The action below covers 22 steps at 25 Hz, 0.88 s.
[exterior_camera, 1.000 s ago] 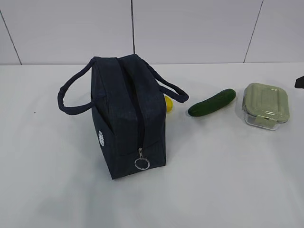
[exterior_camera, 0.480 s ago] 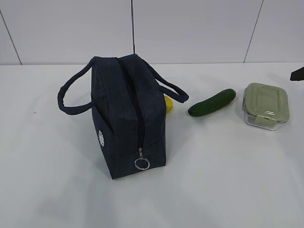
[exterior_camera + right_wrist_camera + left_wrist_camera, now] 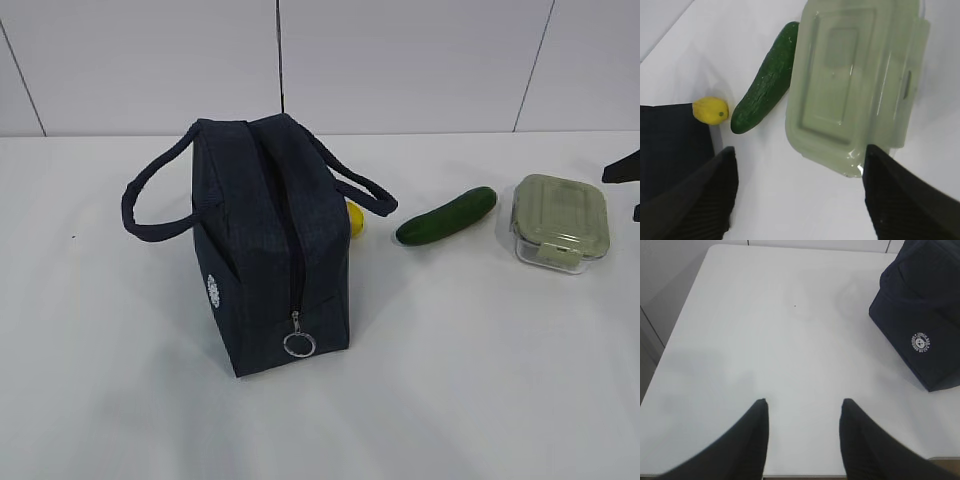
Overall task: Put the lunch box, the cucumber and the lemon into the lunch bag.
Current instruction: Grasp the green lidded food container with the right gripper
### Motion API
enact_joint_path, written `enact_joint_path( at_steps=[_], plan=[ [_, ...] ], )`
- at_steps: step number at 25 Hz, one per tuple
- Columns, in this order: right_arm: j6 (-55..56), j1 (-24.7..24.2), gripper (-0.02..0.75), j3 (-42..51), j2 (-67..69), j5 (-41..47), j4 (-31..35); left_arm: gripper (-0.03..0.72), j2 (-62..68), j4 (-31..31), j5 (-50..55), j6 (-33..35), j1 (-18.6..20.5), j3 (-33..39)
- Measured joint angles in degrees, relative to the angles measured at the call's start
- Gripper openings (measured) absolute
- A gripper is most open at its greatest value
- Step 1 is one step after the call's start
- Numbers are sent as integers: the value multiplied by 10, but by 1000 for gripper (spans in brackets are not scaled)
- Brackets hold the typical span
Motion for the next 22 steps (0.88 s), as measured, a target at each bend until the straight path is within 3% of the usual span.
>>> enact_joint_path(
  at_steps=[11,16,22],
  plan=[
    [-2,-19,580,-90,87,20,-22,340,40,0,-25,1,0,-8],
    [-27,-41,580,-140,154,84,33,340,40,0,-25,2,0,-8],
    [-55,-48,580,-171,215,92,62,340,40,0,-25,2,0,-8]
  ],
)
